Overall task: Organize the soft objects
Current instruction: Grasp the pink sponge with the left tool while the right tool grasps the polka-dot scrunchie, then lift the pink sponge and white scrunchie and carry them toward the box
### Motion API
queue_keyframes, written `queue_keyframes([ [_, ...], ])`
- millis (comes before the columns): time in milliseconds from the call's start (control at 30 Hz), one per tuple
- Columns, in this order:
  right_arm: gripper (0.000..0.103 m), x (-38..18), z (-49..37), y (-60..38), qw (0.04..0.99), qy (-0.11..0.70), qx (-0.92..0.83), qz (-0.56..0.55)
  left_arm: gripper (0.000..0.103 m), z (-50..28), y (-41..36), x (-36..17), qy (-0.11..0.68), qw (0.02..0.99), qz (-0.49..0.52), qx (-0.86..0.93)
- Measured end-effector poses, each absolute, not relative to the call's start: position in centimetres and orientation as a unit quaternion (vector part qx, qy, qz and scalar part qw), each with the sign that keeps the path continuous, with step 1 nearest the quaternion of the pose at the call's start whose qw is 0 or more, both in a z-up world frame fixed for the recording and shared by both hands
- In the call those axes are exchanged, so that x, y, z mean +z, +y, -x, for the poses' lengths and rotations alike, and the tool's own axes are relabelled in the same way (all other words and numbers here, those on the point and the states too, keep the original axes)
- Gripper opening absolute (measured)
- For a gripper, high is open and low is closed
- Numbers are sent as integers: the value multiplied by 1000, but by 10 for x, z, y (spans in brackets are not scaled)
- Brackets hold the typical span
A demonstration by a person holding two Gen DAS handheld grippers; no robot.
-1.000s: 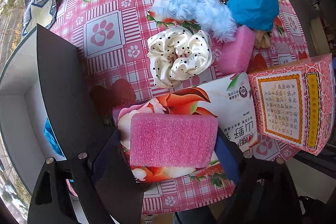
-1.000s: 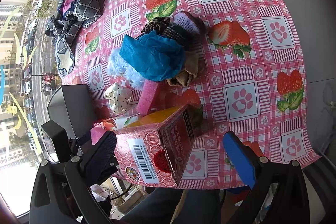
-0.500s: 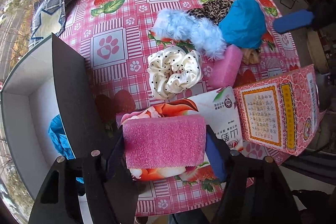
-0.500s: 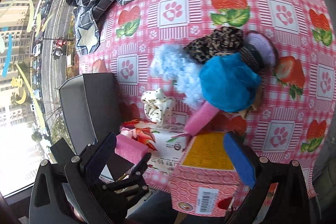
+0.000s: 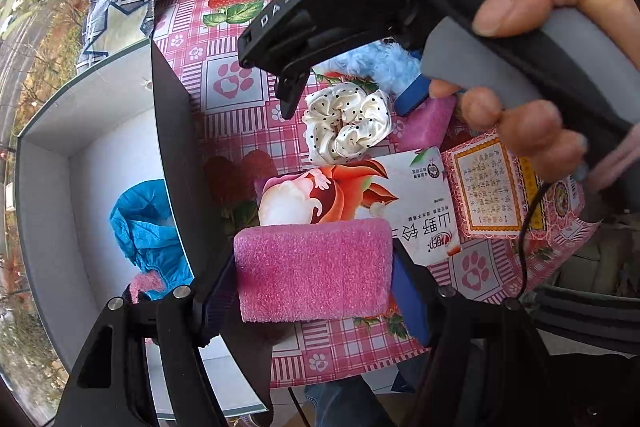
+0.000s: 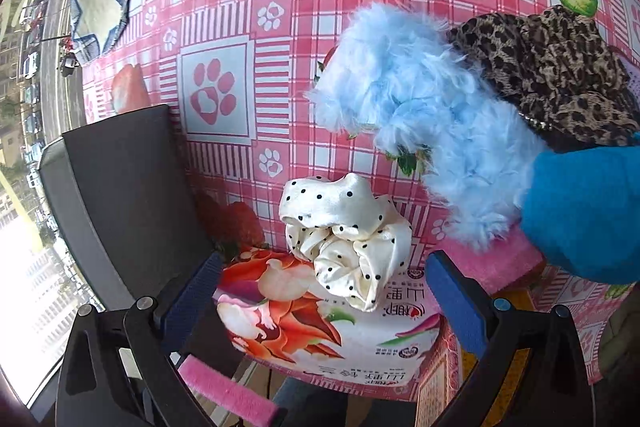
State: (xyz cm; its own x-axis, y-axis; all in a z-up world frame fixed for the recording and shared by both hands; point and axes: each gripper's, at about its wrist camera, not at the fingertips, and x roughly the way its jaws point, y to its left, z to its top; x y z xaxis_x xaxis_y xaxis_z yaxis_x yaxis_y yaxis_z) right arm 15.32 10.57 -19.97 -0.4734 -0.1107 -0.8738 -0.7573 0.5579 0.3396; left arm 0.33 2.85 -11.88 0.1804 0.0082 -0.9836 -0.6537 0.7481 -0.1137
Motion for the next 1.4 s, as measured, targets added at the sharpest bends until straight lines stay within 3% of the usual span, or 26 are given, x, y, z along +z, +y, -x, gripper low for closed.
queue_keyframes([
  [67,102,-210,-148,107,433,770,366,292,74,-2,29,-118,594,721,273,231],
  [133,88,-219,-146,109,436,770,358,299,74,1,31,-116,589,722,277,234],
  [200,57,-226,-144,106,434,774,347,303,74,2,34,-115,586,723,281,234],
  [233,52,-229,-143,104,431,777,344,305,74,3,35,-113,584,724,281,235],
  [300,27,-234,-142,97,424,780,348,301,74,4,36,-111,581,727,281,236],
  [400,22,-228,-149,84,437,782,348,275,74,5,38,-109,577,729,281,237],
  [1100,22,-73,-208,3,569,725,383,58,74,-13,78,-77,551,733,303,260],
  [1400,22,-43,-236,-45,627,687,364,49,74,-52,88,-64,550,719,304,298],
])
